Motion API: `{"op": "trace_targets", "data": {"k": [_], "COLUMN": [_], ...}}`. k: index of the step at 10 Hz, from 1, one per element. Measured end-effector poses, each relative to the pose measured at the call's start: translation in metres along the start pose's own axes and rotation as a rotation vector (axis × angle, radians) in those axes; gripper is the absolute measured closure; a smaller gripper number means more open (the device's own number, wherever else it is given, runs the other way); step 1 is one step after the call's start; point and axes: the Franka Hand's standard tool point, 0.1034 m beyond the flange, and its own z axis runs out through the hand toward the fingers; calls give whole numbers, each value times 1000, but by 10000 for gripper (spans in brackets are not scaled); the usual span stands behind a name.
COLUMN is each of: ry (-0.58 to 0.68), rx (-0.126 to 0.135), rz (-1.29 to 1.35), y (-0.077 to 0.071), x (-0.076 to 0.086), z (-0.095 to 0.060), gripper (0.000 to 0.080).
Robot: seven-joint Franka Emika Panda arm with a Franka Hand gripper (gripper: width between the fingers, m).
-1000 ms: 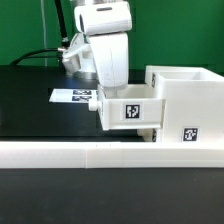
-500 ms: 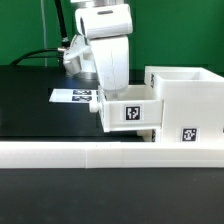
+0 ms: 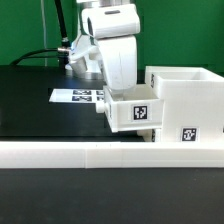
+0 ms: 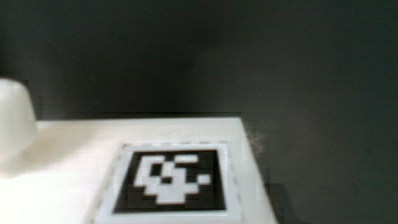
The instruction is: Assemble drawer
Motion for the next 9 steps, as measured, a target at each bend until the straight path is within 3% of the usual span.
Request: {"op": "trace_targets", "data": {"k": [7,8,9], "ry": [-1,-1,-1], "rx": [-3,-2,-2], "rz": [14,14,14], "y": [1,0,0], "x": [3,3,3], "z": [0,1,1], "gripper": [755,684,545]}}
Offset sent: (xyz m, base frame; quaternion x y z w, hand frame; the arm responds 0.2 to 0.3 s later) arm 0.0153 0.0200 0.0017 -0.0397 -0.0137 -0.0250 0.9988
